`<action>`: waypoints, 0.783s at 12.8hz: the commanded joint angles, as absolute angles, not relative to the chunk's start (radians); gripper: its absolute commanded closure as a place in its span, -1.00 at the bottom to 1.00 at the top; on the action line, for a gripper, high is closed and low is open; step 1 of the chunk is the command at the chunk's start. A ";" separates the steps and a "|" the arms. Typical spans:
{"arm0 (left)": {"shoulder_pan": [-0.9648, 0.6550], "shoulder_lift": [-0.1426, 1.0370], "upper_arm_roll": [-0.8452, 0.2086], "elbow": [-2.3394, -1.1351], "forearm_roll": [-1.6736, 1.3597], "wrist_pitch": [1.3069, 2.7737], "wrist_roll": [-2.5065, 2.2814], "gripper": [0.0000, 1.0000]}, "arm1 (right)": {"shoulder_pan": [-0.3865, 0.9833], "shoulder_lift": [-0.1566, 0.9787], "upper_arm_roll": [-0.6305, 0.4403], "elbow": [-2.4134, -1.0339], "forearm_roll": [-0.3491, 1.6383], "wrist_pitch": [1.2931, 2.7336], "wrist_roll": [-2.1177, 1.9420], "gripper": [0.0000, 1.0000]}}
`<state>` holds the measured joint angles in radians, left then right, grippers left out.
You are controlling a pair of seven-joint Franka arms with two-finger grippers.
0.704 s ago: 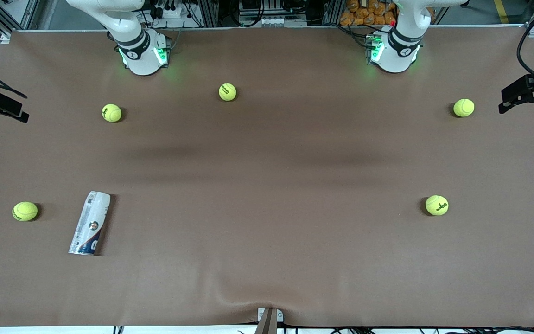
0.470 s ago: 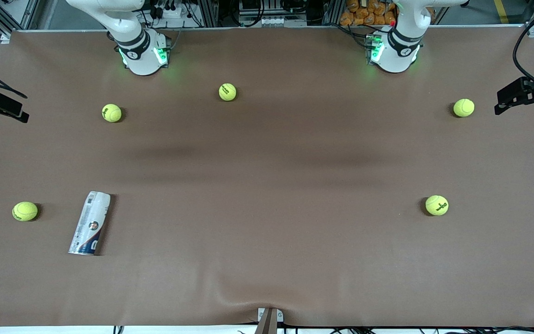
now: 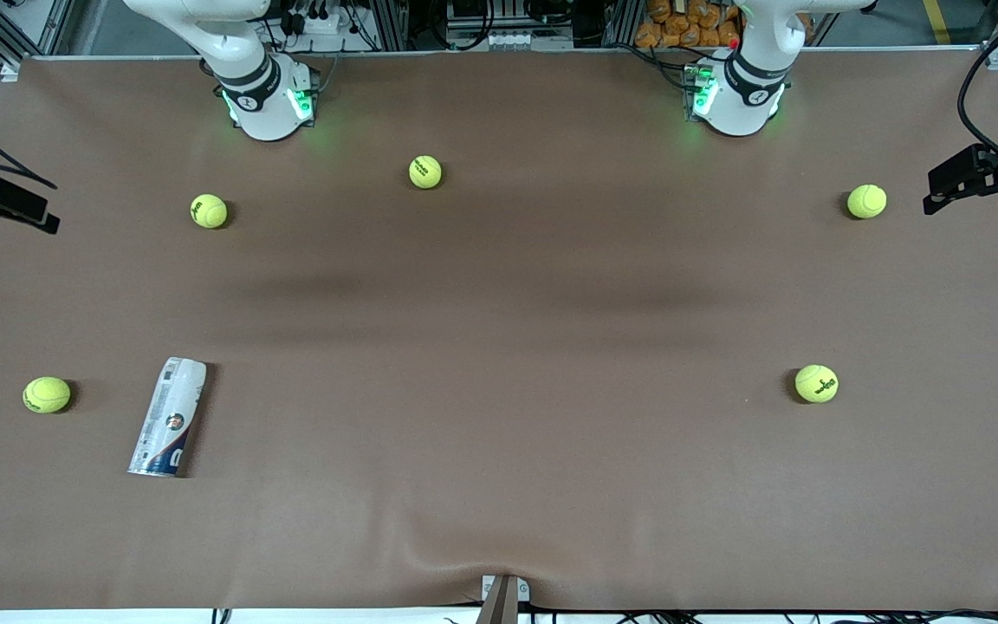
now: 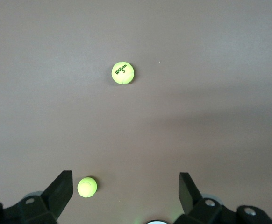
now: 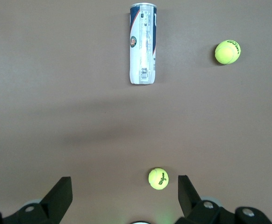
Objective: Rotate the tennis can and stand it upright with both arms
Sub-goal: 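Move the right gripper toward the white tennis ball can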
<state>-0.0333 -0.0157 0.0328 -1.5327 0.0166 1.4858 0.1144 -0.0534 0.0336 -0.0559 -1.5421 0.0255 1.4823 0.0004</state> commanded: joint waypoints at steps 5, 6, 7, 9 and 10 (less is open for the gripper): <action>-0.029 -0.023 0.032 -1.539 0.000 1.489 0.110 -1.00 | -0.075 0.230 -0.058 -1.545 0.008 1.678 0.003 -1.00; -0.028 -0.025 0.032 -1.539 0.000 1.489 0.110 -1.00 | -0.075 0.270 -0.058 -1.540 -0.003 1.712 0.003 -1.00; -0.029 -0.025 0.032 -1.539 -0.002 1.489 0.109 -1.00 | -0.077 0.308 -0.057 -1.540 -0.008 1.754 0.003 -1.00; -0.029 -0.026 0.032 -1.539 0.000 1.489 0.109 -1.00 | -0.087 0.363 -0.057 -1.537 -0.006 1.802 0.003 -1.00; -0.029 -0.026 0.032 -1.539 0.000 1.489 0.107 -1.00 | -0.083 0.383 -0.057 -1.536 -0.006 1.818 0.003 -1.00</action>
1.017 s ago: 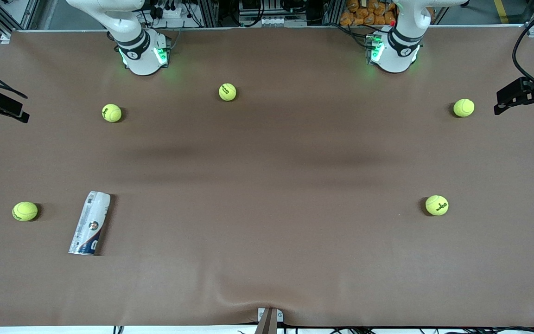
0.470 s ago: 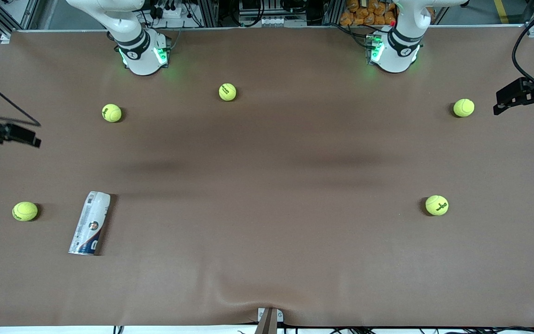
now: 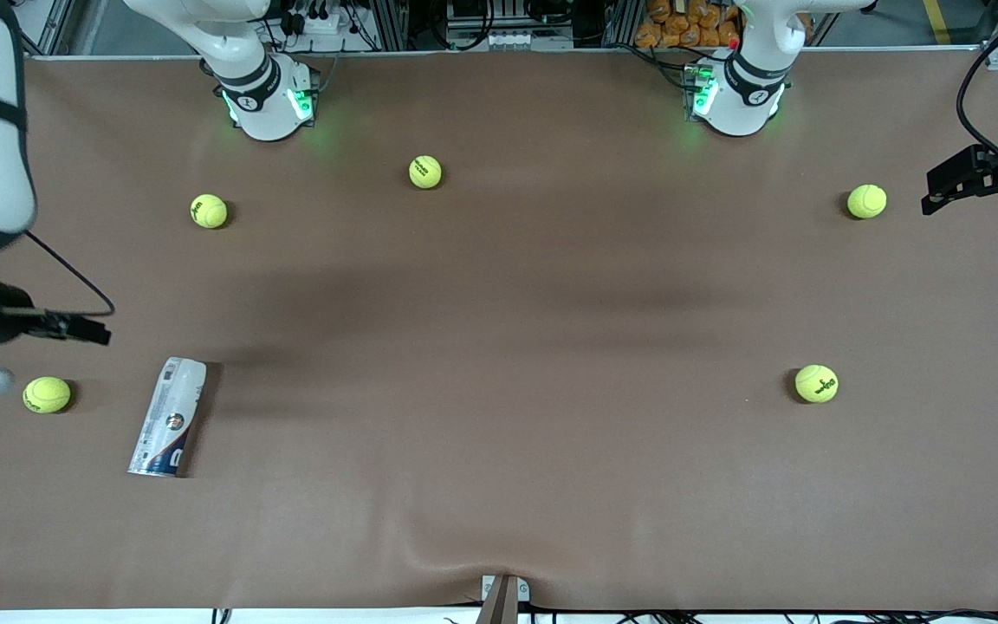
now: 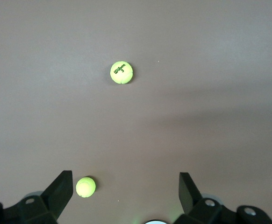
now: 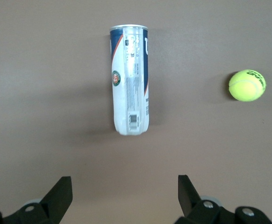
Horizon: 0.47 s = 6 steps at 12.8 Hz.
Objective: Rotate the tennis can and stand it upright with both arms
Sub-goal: 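Lower the right gripper over the can's middle and close it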
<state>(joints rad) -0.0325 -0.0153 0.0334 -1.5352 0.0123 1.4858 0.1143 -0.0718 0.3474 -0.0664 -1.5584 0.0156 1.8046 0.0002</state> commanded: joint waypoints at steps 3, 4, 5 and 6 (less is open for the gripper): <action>-0.028 -0.026 0.032 -1.539 0.000 1.488 0.109 -1.00 | -0.090 0.454 -0.057 -1.536 -0.002 1.890 0.003 -1.00; -0.028 -0.026 0.032 -1.537 0.000 1.488 0.107 -1.00 | -0.094 0.481 -0.057 -1.534 -0.002 1.910 0.003 -1.00; -0.028 -0.025 0.031 -1.534 0.000 1.488 0.107 -1.00 | -0.100 0.506 -0.057 -1.534 0.002 1.922 0.003 -1.00; -0.029 -0.025 0.029 -1.534 0.000 1.486 0.103 -1.00 | -0.101 0.526 -0.057 -1.534 0.005 1.939 0.003 -1.00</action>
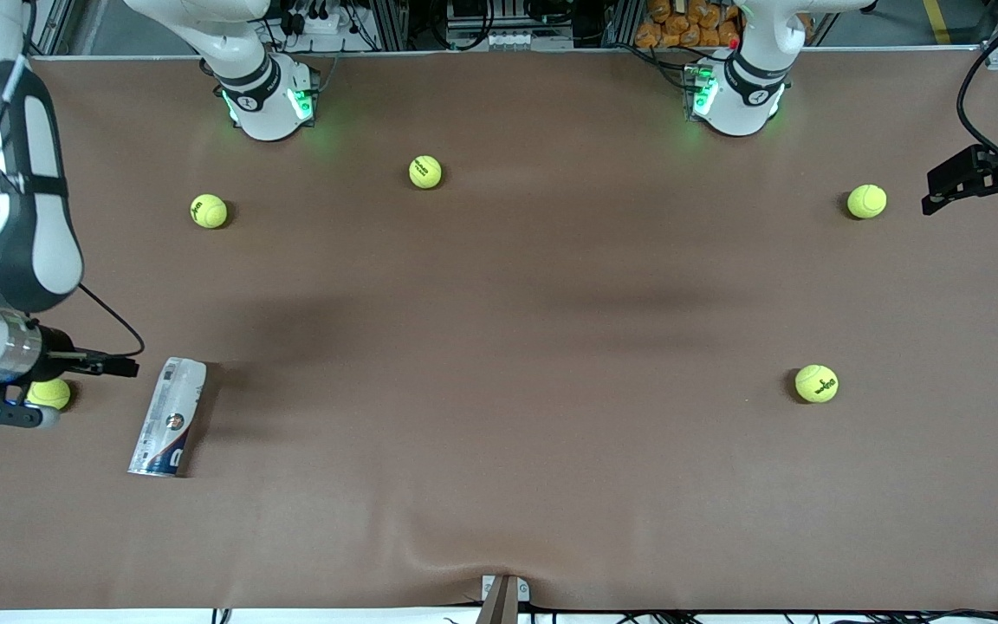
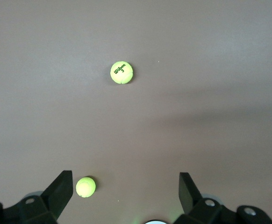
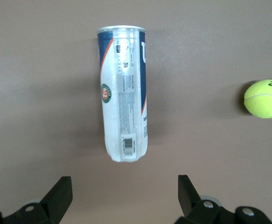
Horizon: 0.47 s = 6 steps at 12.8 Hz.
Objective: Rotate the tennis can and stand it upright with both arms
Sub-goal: 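Lower the right gripper over the can's middle and close it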
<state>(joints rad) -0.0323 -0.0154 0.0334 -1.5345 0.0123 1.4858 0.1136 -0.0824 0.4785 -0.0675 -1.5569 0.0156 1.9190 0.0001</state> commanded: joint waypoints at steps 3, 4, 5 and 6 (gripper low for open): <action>-0.029 -0.025 0.029 -1.534 0.000 1.482 0.094 -1.00 | -0.110 0.580 -0.055 -1.534 0.008 1.988 0.003 -1.00; -0.029 -0.025 0.029 -1.534 0.000 1.482 0.094 -1.00 | -0.112 0.594 -0.055 -1.534 0.006 2.008 0.003 -1.00; -0.029 -0.025 0.029 -1.534 0.000 1.482 0.094 -1.00 | -0.112 0.606 -0.055 -1.534 0.006 2.032 0.002 -1.00; -0.029 -0.025 0.029 -1.534 0.000 1.480 0.094 -1.00 | -0.112 0.621 -0.055 -1.534 0.006 2.055 0.002 -1.00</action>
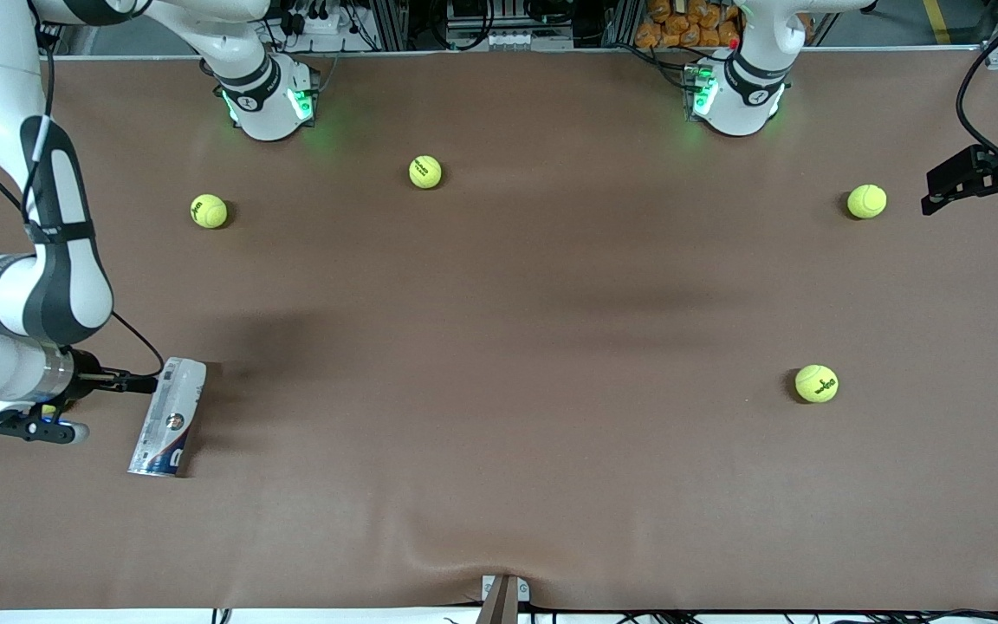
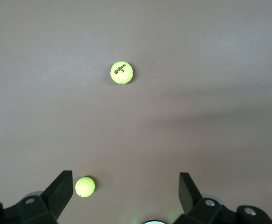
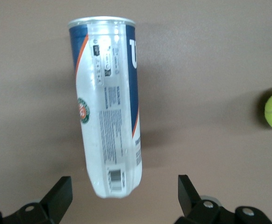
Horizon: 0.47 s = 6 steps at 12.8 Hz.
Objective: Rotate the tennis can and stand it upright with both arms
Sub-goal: 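Lower the right gripper over the can's middle and close it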
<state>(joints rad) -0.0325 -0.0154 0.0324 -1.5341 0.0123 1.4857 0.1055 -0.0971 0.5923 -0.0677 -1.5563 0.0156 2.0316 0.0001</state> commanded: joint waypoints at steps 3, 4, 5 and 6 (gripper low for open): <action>-0.028 -0.025 0.029 -1.532 0.000 1.480 0.097 -1.00 | -0.112 0.653 -0.055 -1.534 0.005 2.094 -0.018 -1.00; -0.028 -0.023 0.029 -1.532 0.000 1.480 0.097 -1.00 | -0.112 0.661 -0.055 -1.534 0.006 2.117 -0.040 -1.00; -0.028 -0.023 0.029 -1.532 0.000 1.480 0.097 -1.00 | -0.112 0.667 -0.055 -1.535 0.008 2.129 -0.043 -1.00; -0.028 -0.023 0.029 -1.532 0.000 1.480 0.097 -1.00 | -0.110 0.670 -0.054 -1.534 0.011 2.131 -0.040 -1.00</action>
<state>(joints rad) -0.0325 -0.0154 0.0324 -1.5341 0.0123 1.4857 0.1055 -0.0973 0.6529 -0.0675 -1.5557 0.0158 2.1237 -0.0254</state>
